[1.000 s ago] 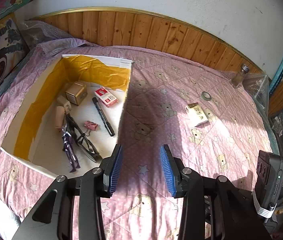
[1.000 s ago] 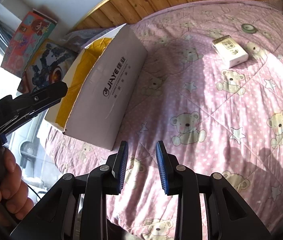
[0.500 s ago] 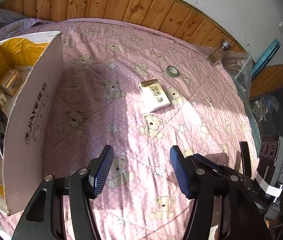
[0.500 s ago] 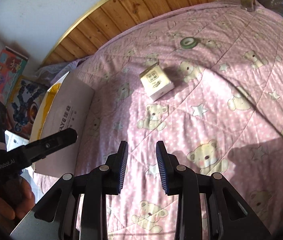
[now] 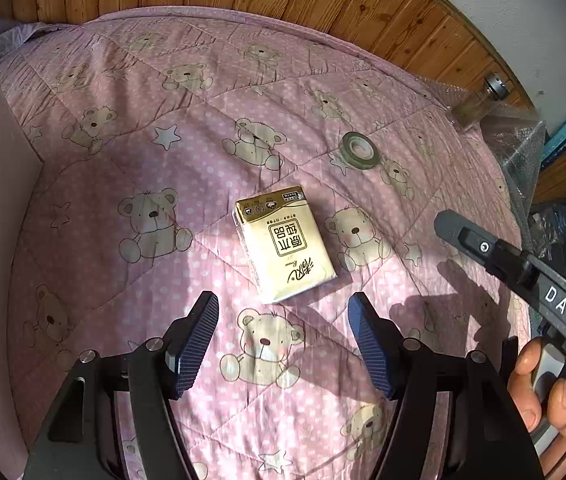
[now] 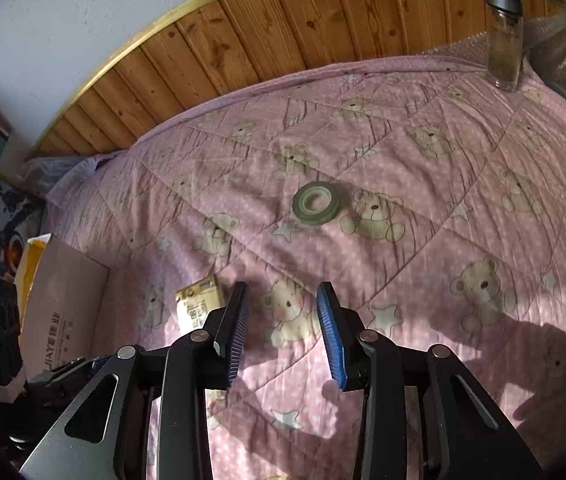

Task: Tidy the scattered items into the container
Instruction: 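Close the left gripper on the cream tissue pack while the right gripper grasps the green tape roll, then carry the tissue pack with the left tool while the right tool carries the tape roll to the box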

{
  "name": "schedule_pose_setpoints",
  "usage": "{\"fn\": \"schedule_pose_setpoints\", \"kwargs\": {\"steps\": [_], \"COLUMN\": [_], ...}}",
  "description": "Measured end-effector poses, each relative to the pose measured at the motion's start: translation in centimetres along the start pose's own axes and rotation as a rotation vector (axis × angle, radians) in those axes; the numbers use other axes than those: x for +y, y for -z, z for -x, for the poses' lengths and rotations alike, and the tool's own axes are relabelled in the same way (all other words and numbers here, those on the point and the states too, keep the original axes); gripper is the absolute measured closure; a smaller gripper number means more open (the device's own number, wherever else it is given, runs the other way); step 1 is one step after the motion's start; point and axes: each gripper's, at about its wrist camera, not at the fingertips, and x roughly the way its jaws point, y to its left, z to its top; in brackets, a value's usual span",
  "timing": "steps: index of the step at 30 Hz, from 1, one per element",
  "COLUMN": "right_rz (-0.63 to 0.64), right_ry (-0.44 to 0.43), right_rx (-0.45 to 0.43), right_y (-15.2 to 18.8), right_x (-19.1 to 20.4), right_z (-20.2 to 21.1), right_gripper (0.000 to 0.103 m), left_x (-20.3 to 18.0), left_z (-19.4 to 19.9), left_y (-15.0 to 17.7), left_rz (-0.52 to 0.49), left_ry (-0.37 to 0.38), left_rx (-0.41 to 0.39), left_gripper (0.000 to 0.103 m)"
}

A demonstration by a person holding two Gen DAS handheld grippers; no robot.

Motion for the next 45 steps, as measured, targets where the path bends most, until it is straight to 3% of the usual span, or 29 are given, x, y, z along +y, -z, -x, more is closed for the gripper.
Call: {"fn": "schedule_pose_setpoints", "kwargs": {"steps": [10,12,14,18,19,21,22,23,27,31,45], "right_rz": [0.147,0.172,0.196,0.228,0.230,0.191,0.166,0.150,0.092,0.042,-0.061], "right_ry": [0.127,0.120,0.131,0.134,0.133,0.127,0.124,0.116,0.077,0.032,-0.052], "right_rx": [0.099,0.114,0.123,0.106,0.105,0.098,0.081,0.059,0.004,-0.004,0.032], "right_y": [-5.6,-5.7,-5.9,-5.9,-5.9,-6.0,-6.0,-5.9,-4.7,-2.3,7.9], "right_x": [-1.7,-2.1,-2.3,-2.2,-2.2,-2.6,-2.7,-2.7,-2.4,-1.9,1.8], "right_z": [-9.7,-11.3,-12.1,-12.0,-11.9,-11.3,-10.7,-9.9,-7.0,-4.8,-0.8], "right_gripper": [0.066,0.072,0.084,0.085,0.085,0.088,0.088,0.088,0.088,0.088,0.088], "left_x": [-0.2,-0.4,-1.0,-1.3,-1.2,-1.2,-1.1,-0.6,0.7,0.5,1.2], "left_z": [-5.3,-5.9,-6.2,-6.6,-6.5,-6.3,-6.2,-6.1,-5.2,-3.1,3.2], "left_y": [-2.2,-2.3,-2.3,-2.5,-2.6,-2.7,-2.9,-3.1,-3.3,-2.7,2.3], "left_rz": [0.023,0.012,-0.038,-0.107,-0.115,-0.141,-0.146,-0.129,-0.080,-0.089,-0.143], "left_ry": [-0.067,-0.070,-0.090,-0.109,-0.109,-0.117,-0.109,-0.082,-0.002,0.028,0.035], "left_rx": [0.031,0.027,0.012,-0.019,-0.032,-0.054,-0.056,-0.050,-0.044,-0.076,-0.113], "left_gripper": [0.029,0.024,0.022,0.021,0.024,0.047,0.073,0.075,0.079,0.079,0.079]}}
